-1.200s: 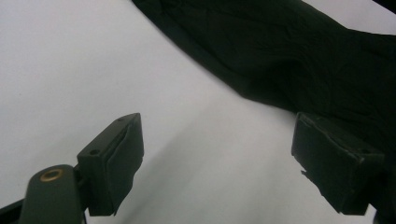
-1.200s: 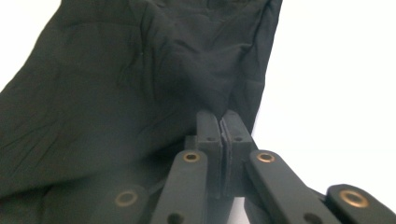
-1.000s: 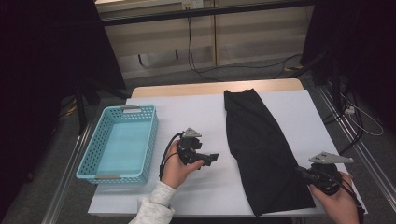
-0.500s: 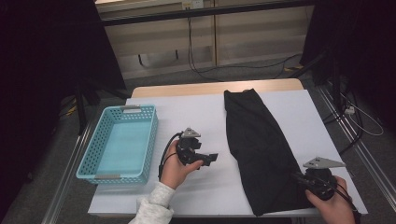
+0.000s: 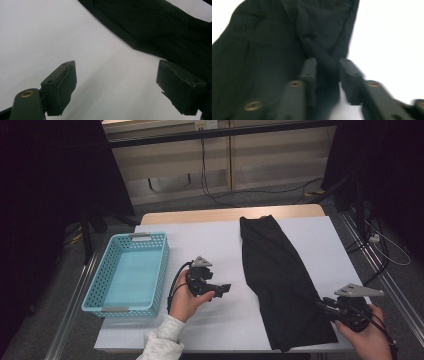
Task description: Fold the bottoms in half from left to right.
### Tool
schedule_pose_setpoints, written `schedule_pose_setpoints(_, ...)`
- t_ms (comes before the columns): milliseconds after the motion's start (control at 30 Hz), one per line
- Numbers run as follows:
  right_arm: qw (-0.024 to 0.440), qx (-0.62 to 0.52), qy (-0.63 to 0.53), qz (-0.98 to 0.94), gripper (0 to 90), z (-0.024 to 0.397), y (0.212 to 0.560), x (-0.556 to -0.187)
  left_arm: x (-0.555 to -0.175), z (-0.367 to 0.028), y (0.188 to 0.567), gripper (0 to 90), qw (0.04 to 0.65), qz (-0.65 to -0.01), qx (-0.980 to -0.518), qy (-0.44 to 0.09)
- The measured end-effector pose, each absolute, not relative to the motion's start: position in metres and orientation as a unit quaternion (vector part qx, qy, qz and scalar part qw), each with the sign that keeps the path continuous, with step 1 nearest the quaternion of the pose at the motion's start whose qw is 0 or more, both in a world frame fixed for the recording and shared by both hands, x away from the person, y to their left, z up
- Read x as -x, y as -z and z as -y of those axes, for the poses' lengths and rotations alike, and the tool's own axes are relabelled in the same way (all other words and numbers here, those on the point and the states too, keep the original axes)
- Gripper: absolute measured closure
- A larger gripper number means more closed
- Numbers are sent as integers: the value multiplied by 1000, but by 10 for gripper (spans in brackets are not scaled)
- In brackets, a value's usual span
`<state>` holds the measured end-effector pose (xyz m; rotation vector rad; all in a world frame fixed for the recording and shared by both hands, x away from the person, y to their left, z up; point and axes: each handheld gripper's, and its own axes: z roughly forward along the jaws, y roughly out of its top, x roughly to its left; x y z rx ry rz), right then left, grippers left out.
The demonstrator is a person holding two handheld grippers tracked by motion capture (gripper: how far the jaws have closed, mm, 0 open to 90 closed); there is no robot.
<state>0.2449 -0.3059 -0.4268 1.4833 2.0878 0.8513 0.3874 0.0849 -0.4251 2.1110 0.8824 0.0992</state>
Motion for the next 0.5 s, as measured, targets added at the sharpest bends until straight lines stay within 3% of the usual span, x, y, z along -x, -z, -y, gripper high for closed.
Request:
schedule_pose_setpoints(133, 232, -532, -312, -752, 466, 296, 424, -257, -387, -91, 426, 160, 408, -355, -840, -43)
schedule_pose_setpoints(500, 229, -519, -331, -754, 287, 260, 428, -307, -383, -105, 426, 141, 405, -364, -837, -47)
